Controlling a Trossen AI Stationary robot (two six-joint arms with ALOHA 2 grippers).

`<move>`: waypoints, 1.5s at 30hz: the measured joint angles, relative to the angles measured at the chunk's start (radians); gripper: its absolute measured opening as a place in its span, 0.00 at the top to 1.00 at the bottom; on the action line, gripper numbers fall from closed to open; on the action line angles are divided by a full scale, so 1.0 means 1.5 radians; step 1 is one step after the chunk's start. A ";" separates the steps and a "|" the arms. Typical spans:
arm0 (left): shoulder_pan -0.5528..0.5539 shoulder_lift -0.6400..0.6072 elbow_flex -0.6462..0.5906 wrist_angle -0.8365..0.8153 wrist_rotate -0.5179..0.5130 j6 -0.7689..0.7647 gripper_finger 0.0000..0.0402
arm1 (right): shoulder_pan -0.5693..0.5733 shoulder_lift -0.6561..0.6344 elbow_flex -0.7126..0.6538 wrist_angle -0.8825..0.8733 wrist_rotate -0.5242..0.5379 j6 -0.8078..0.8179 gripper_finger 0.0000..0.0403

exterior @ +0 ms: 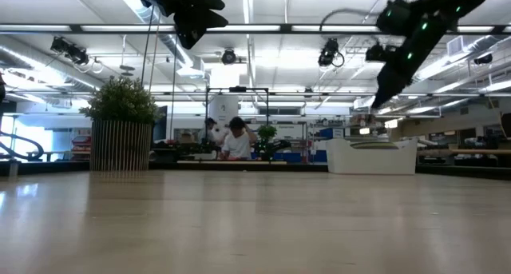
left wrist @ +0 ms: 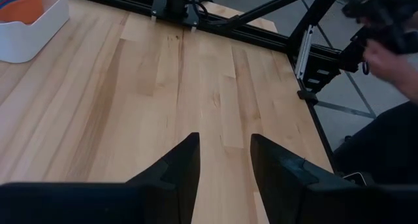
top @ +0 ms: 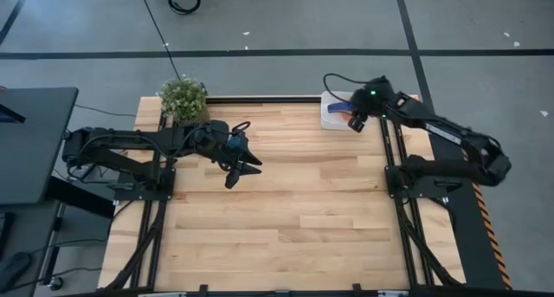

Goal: Nest measuring cups in basket
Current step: Return to Home Position

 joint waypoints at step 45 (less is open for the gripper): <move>-0.020 0.002 0.001 0.092 -0.356 0.074 0.65 | 0.390 -0.266 0.122 -0.166 -0.062 0.301 0.99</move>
